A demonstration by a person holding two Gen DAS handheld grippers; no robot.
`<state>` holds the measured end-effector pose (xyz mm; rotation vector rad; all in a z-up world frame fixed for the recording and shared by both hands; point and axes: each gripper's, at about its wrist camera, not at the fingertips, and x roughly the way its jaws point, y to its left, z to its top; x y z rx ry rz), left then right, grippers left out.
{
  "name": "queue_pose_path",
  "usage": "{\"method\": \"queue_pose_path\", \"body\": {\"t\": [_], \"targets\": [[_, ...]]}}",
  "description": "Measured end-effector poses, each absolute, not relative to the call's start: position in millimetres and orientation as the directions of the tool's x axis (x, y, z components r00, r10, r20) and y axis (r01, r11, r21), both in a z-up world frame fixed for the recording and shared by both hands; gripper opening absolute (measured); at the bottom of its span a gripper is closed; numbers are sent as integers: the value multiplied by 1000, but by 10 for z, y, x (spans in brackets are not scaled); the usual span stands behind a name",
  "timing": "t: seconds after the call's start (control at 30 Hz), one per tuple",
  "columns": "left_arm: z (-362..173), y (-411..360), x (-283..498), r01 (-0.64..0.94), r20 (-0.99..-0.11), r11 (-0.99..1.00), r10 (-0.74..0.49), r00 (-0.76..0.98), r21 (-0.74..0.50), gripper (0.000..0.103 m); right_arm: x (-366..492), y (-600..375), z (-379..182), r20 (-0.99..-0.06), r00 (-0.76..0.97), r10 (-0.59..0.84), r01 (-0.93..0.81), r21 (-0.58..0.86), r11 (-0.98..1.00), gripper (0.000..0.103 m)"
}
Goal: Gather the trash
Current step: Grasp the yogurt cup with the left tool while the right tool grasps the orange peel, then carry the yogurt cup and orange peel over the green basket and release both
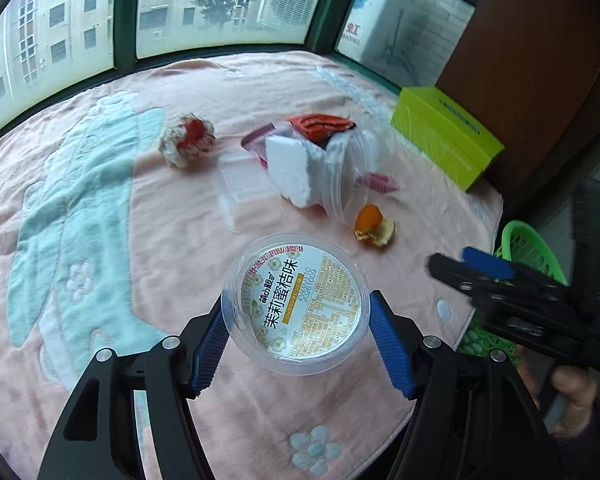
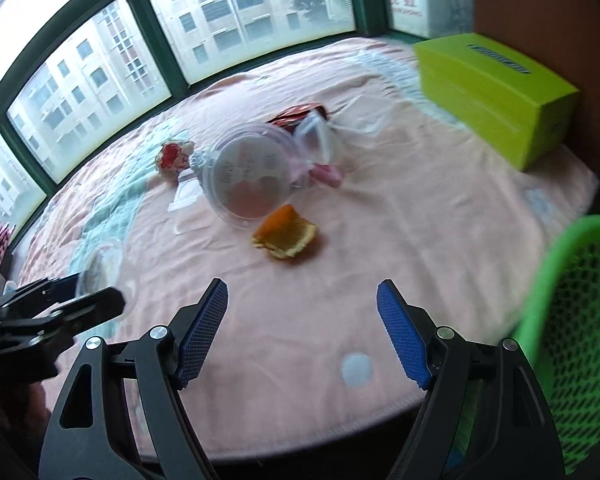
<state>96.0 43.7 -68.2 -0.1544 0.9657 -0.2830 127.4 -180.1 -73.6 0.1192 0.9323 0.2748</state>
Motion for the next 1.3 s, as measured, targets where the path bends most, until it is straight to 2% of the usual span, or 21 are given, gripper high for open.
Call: {"method": "queue_pose_path", "body": {"t": [0.33,0.57,0.63,0.93,1.3], "targets": [[-676,668,989,134,-778,948,-313,544,-288,65,1691,-1602,-1044,-813,502,295,-167,243,955,71],[-720,716,1037,122,-783,946,-319,534,-301,65,1845,-1526,-1116,-823,510,250,-160,195,968,66],[-726,725,1056,123,-783,945,-321,532,-304,65,1862,-1508,-1118,-825,514,236,-158,180,971,58],[-715,665,1053,135,-783,943,-328,529,-304,65,1799,-1538,-1053,-810,530,251,-177,184,967,38],[-594,508,968,165,-769,940,-338,543,-297,65,1490,-1734,-866,-781,556,285,-166,232,958,35]]}}
